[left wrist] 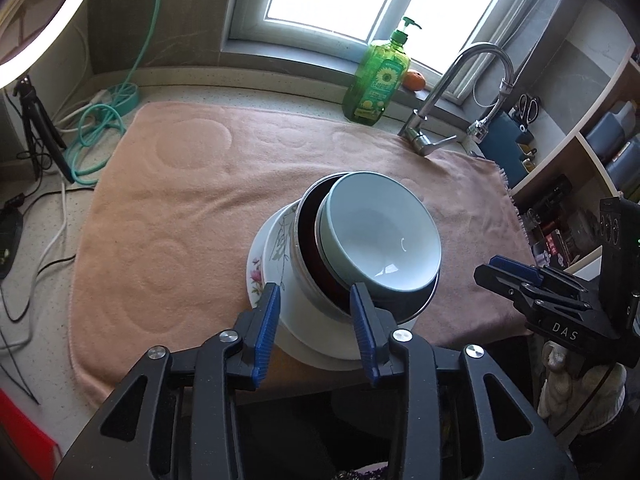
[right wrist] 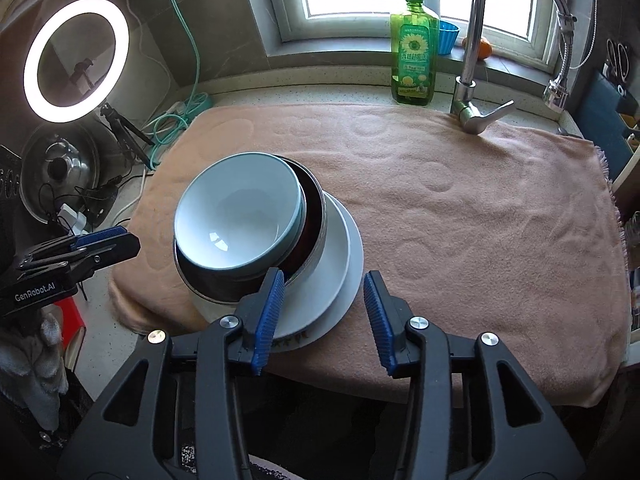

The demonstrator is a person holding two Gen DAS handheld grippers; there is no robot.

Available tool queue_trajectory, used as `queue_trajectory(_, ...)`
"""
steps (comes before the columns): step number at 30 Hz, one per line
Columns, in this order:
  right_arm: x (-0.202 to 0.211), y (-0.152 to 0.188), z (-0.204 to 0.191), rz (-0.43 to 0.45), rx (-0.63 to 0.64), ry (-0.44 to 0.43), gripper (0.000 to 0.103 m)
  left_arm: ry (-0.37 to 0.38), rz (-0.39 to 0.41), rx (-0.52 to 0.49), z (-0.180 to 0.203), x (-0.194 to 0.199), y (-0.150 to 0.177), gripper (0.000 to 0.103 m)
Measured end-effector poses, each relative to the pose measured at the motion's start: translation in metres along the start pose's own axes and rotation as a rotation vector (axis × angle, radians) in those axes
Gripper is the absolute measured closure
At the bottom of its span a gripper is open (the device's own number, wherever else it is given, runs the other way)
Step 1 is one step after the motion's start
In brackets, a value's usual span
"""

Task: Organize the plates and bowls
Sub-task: 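Open both grippers to release the bowl stack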

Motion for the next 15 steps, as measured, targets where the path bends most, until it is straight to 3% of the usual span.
queue_trajectory(1,0.004,-0.001,-0.002,0.013,0.010,0.010,0.052,-0.006,0.015,-0.003,0.000,0.004,0.000,0.057)
queue_trajectory(3,0.011,-0.004,-0.005,0.044,0.022,0.023,0.026,-0.029,0.034,-0.019,0.000,0.009,-0.001,0.055)
queue_trajectory(5,0.020,-0.007,-0.009,0.083,0.031,0.033,0.020,-0.045,0.050,-0.027,0.000,0.015,-0.002,0.035)
queue_trajectory(15,0.036,-0.012,-0.015,0.131,0.067,0.054,0.019,-0.082,0.061,-0.018,0.003,0.024,0.002,0.031)
Point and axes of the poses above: each gripper's, at about its wrist camera, not at the fingertips, and x roughly against the way its jaws point, z to its right, y to its underside, the point moved 10 cm from there along -x, roughly the way its jaws point, and after that the axes turned 1 degree about x, right-handed, at the moved point
